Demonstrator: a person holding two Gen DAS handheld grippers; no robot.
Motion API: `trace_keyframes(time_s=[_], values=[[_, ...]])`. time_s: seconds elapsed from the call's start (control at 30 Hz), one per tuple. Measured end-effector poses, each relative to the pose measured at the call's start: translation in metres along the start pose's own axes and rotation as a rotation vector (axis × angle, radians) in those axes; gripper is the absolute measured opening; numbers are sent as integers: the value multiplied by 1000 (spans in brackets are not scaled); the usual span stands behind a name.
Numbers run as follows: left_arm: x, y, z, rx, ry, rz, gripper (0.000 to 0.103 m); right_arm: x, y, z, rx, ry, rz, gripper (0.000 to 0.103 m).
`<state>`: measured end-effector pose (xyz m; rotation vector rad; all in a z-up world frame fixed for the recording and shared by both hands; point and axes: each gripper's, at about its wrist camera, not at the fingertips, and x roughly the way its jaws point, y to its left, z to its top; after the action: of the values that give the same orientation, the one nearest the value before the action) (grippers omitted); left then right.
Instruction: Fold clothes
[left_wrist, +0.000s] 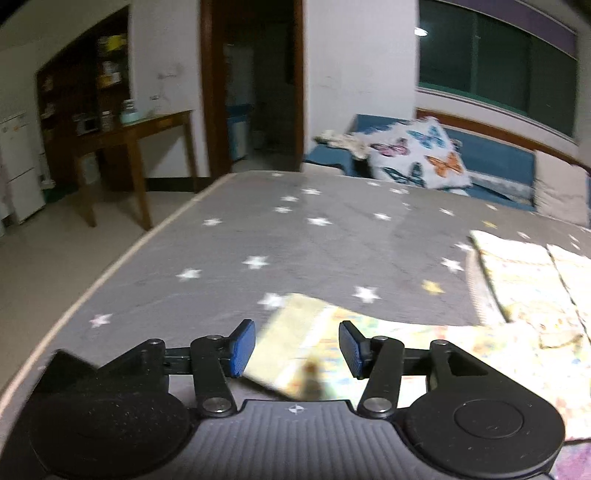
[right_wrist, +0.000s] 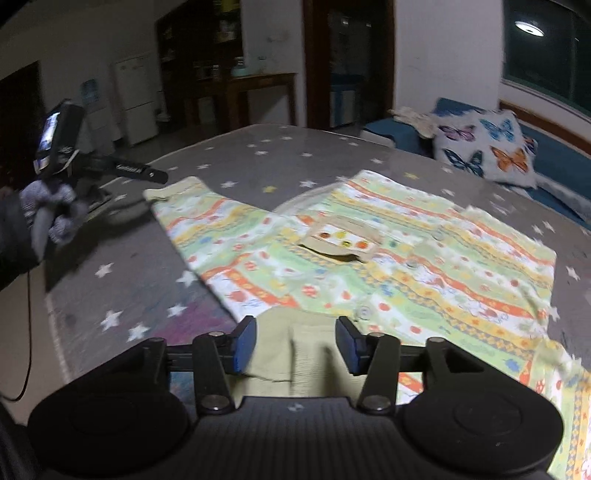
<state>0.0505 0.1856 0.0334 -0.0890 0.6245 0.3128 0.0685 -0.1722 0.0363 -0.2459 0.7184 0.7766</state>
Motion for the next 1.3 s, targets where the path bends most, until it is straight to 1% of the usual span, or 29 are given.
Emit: trace_keyframes(time_s=[0.1,0.2,0.3,0.37,0.5,0.6,0.63,0.67,0.73,0.77,0.83,0.9,1.07,1.2,1.3], values=[[8,-20,-2,41,7,-33,53,8,0,-4,-5,16,-12,56],[18,-32,-5,81,21,-37,54,12,3,-10,-7,34,-4,56],[31,-32,-9,92,48,-5,54,9,8,-15,-20,44,9,57],[34,-28,-14,96,44,18,57,4,9,-18,-28,48,14,57],[33,-23,-13,99,49,61,57,-8,6,-19,-20,33,16,62],[28,-26,-11,89,59,63,58,-8,3,-23,-7,39,12,63],[25,-29,-10,91,59,57,61,-7,2,-25,-3,47,10,63],[20,-34,-9,100,53,44,63,-7,2,-26,-4,52,11,63],[10,-48,-7,122,32,8,74,-8,2,-29,-13,61,13,63],[4,-56,-6,135,19,-12,76,-11,1,-30,-13,58,10,63],[-7,-72,-5,161,-6,-56,85,-18,-3,-30,-1,45,-1,64],[-16,-92,-6,181,-24,-113,88,-24,-11,-32,33,32,-22,65],[-27,-147,-15,266,-35,-242,92,-37,-28,-37,105,6,-64,65],[-34,-189,-29,362,-54,-295,92,-32,-22,-42,81,19,-41,65],[-35,-211,-40,418,-54,-337,92,-27,-18,-47,67,39,-24,65]])
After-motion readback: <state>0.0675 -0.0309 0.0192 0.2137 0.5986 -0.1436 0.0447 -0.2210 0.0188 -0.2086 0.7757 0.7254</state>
